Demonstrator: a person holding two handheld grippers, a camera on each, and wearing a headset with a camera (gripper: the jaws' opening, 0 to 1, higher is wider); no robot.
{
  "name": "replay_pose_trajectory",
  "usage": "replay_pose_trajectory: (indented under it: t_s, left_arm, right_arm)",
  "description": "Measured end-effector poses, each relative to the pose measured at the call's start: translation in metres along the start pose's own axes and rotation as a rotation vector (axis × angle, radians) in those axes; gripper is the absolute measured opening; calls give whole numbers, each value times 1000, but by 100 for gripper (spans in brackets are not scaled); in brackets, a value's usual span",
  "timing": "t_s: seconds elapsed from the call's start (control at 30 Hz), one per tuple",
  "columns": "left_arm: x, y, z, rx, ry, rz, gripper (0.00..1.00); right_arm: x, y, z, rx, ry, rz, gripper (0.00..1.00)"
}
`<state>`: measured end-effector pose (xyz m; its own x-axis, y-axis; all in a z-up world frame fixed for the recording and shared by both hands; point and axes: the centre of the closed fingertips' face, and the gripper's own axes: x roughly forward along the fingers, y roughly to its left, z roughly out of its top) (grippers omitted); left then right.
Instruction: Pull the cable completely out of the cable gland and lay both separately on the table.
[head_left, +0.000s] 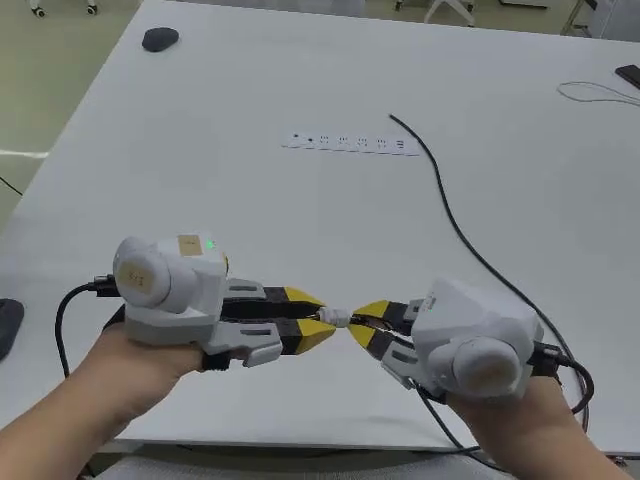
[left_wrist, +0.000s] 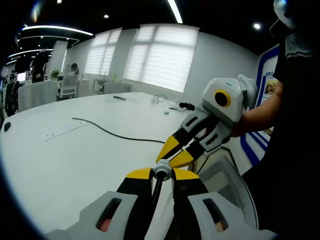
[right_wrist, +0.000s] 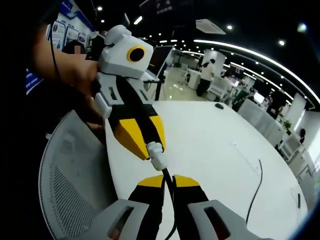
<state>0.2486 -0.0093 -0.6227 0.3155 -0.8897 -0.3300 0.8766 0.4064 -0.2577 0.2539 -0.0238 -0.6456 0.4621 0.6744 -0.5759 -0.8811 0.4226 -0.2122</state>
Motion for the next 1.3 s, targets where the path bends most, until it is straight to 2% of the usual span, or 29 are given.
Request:
replay_pose_trajectory:
  t_s: [0.3, 0.53, 0.6, 0.73, 0.97, 1.07, 1.2, 1.3]
  left_arm:
    - [-2, 4, 2, 10, 0, 9, 15]
    - [-2, 6, 4, 11, -5, 9, 15]
    - [-2, 8, 4, 12, -6, 10, 15]
    - [-1, 8, 5, 13, -9, 5, 15]
    - [-1, 10, 6, 11, -13, 3, 15]
    - [-2, 12, 7, 6, -18, 4, 15]
    - [-3, 12, 9, 1, -29, 3, 15]
    - [-5, 13, 9, -3, -33, 3, 15]
  right_arm:
    - [-1, -8, -14, 104, 14, -18, 0]
    - [-1, -17, -31, 224, 48, -44, 0]
    - [-2, -17, -36, 278, 58, -37, 0]
    - [-2, -21, -40, 297, 57, -50, 0]
    - [2, -25, -53, 381, 78, -69, 0]
    - [3, -25, -64, 417, 107, -77, 0]
    - [2, -26, -85, 548, 143, -100, 0]
    - [2, -28, -95, 623, 148, -109, 0]
